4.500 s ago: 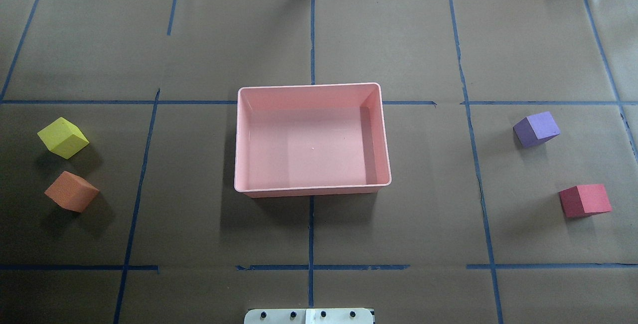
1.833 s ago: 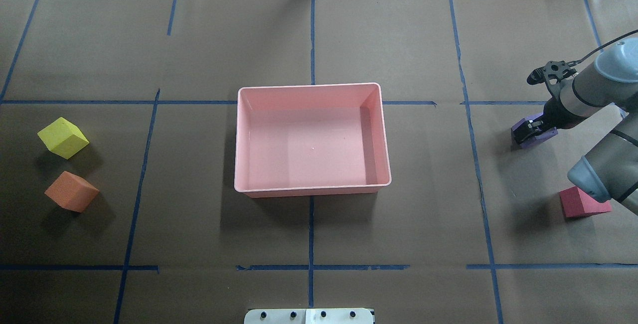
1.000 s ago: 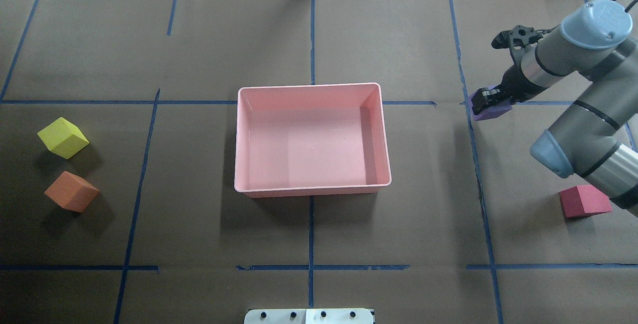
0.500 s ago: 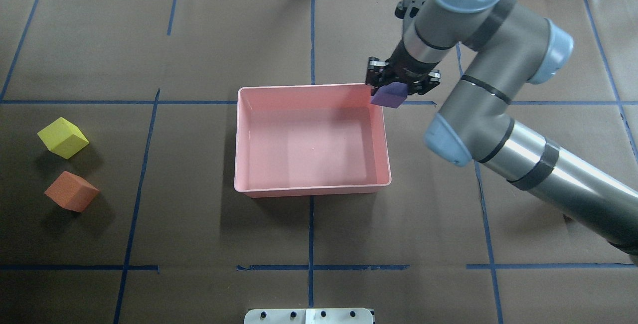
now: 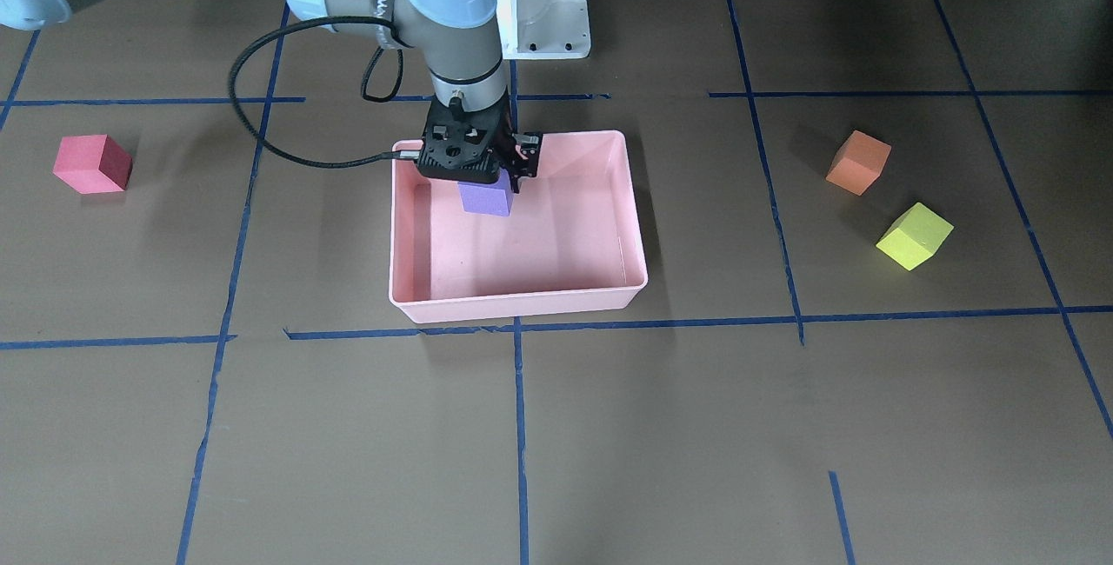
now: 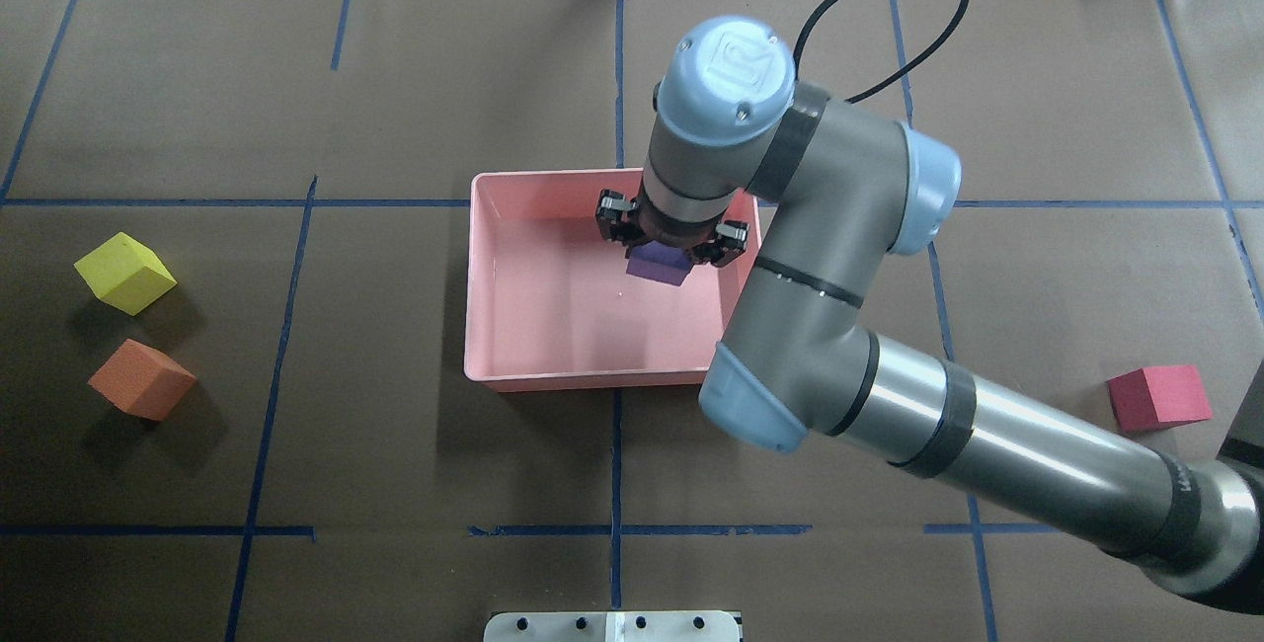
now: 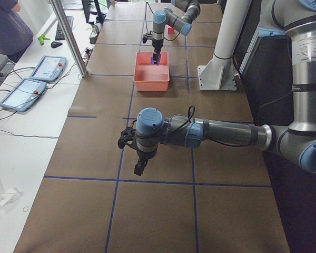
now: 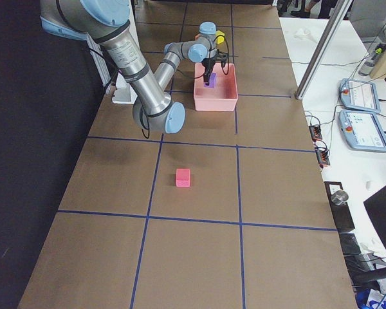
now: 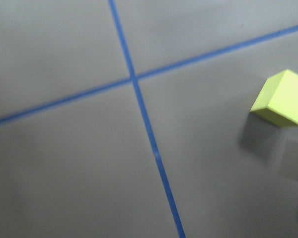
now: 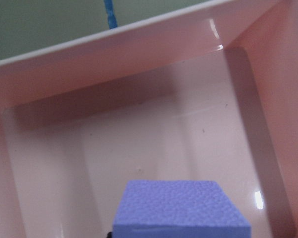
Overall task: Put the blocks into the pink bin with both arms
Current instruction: 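Carry the purple cube into the pink bin and release it, then grasp the yellow cube with the left gripper while the right gripper withdraws, then carry the yellow cube into the bin and release it with the left gripper, then grasp the red cube with the right gripper and lift it, then carry the red cube into the bin while the left gripper reaches the orange cube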
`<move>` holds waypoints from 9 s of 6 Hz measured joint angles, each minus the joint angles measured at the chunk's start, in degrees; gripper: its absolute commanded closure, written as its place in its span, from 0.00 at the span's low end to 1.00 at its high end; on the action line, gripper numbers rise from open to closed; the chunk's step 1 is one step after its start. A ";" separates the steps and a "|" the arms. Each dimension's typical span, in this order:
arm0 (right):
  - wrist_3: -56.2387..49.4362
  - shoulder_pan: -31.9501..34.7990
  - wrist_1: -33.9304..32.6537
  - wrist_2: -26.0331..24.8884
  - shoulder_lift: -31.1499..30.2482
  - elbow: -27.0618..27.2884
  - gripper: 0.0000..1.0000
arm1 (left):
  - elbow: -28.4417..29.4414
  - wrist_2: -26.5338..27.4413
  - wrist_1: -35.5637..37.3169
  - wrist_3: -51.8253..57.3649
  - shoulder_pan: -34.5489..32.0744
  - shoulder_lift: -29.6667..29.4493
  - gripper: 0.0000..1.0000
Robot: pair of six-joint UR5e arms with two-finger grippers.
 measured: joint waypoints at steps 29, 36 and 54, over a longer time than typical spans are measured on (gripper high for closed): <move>-58.22 36.64 37.57 20.52 -64.95 14.21 0.01 | -0.14 28.32 9.92 -84.53 56.15 -50.50 0.00; -38.52 20.79 47.12 11.75 -65.66 9.80 0.00 | -0.58 28.66 9.93 -84.86 56.32 -50.37 0.00; -8.24 4.83 -7.24 5.70 1.73 2.48 0.00 | -12.53 22.96 -21.94 -40.28 50.48 2.71 0.00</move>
